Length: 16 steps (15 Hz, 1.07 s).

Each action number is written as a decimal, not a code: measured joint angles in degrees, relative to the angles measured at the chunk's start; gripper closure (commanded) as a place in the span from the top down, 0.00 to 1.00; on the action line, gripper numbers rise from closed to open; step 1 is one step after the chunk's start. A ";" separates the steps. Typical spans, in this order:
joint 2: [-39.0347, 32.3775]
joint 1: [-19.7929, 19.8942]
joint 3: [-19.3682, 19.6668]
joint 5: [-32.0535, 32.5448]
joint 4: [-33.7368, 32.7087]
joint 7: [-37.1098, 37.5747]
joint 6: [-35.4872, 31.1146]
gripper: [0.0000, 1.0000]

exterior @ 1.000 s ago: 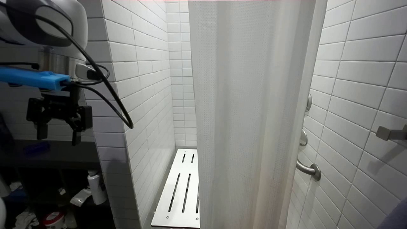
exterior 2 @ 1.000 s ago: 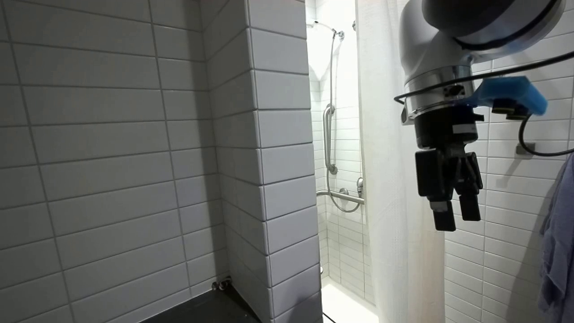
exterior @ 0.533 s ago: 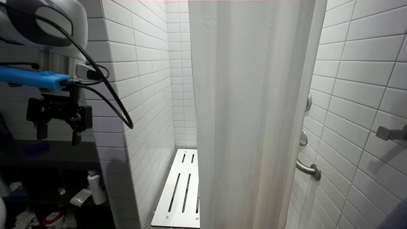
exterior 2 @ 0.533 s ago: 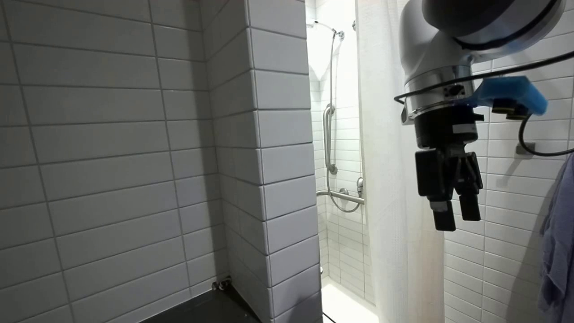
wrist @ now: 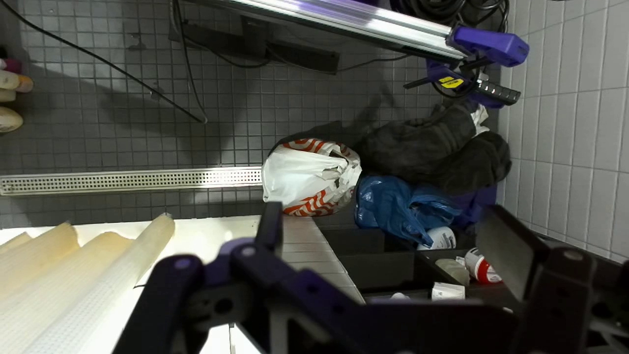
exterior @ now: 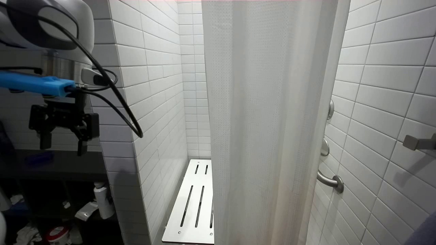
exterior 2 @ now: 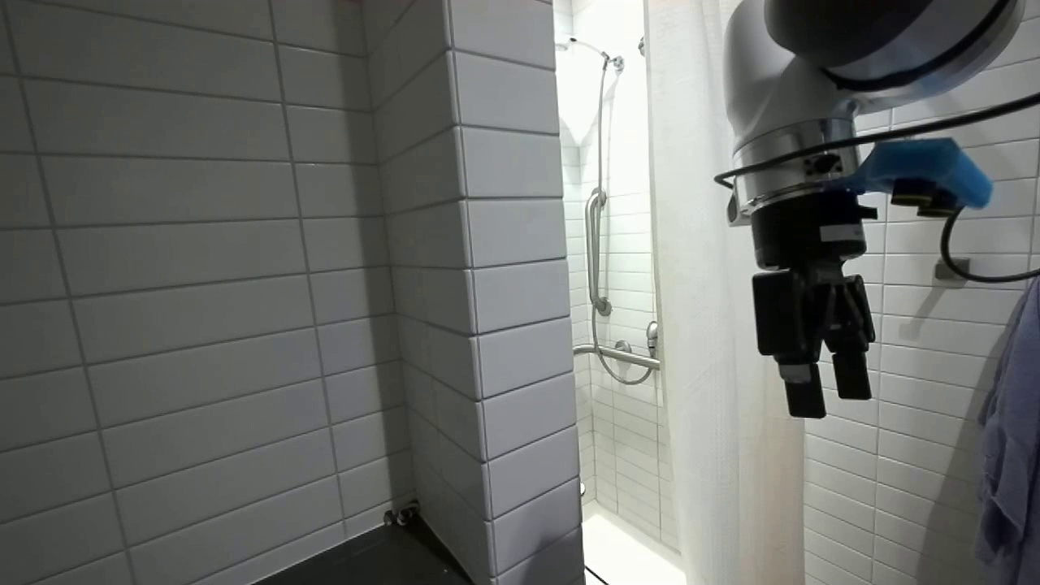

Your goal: Draw the shower curtain to the left.

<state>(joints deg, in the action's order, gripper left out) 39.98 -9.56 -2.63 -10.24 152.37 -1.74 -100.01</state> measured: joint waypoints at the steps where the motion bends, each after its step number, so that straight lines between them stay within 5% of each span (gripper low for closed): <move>1: 0.00 0.12 0.00 0.00 0.00 0.02 0.04 1.00; 16: 0.36 7.63 0.99 10.83 -4.39 0.16 14.19 1.00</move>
<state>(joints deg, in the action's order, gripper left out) 40.34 -1.93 -1.64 0.59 147.98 -1.58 -85.82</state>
